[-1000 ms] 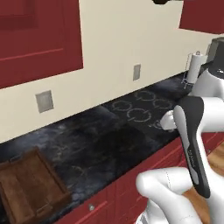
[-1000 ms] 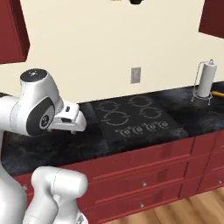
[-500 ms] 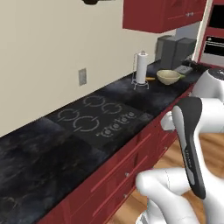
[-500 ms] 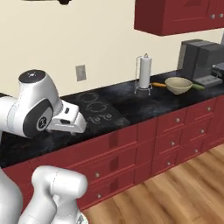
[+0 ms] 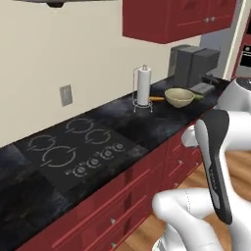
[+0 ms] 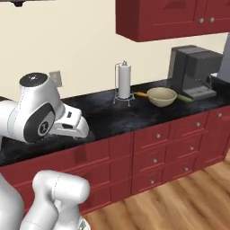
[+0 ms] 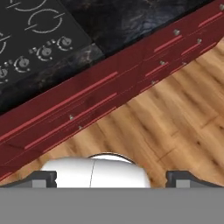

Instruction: Place the two vegetables and bowl onto the tray for setting up a vegetable dip station.

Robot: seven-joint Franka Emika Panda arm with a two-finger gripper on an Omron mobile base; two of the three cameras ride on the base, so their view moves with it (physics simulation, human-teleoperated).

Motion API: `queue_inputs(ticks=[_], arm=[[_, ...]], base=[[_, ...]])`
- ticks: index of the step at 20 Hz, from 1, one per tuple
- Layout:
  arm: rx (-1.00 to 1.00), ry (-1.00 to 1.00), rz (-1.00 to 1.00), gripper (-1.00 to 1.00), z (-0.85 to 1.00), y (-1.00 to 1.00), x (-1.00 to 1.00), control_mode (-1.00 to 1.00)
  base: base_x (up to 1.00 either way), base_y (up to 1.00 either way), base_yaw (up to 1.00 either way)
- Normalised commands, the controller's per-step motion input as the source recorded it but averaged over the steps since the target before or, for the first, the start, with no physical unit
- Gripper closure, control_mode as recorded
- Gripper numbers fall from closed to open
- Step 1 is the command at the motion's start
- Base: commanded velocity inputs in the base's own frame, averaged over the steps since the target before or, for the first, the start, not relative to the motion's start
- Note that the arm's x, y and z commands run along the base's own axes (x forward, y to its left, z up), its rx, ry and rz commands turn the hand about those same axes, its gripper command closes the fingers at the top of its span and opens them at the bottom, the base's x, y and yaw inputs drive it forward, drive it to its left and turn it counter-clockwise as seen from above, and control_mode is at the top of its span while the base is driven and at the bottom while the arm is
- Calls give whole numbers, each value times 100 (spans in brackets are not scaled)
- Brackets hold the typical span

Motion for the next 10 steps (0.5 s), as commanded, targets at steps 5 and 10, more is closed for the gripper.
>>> queue_inputs(ticks=[5,10], arm=[[0,0,0,-100,0,0,0,100],[0,0,0,-100,0,0,0,100]], base=[[51,-99,36],[47,-93,37]])
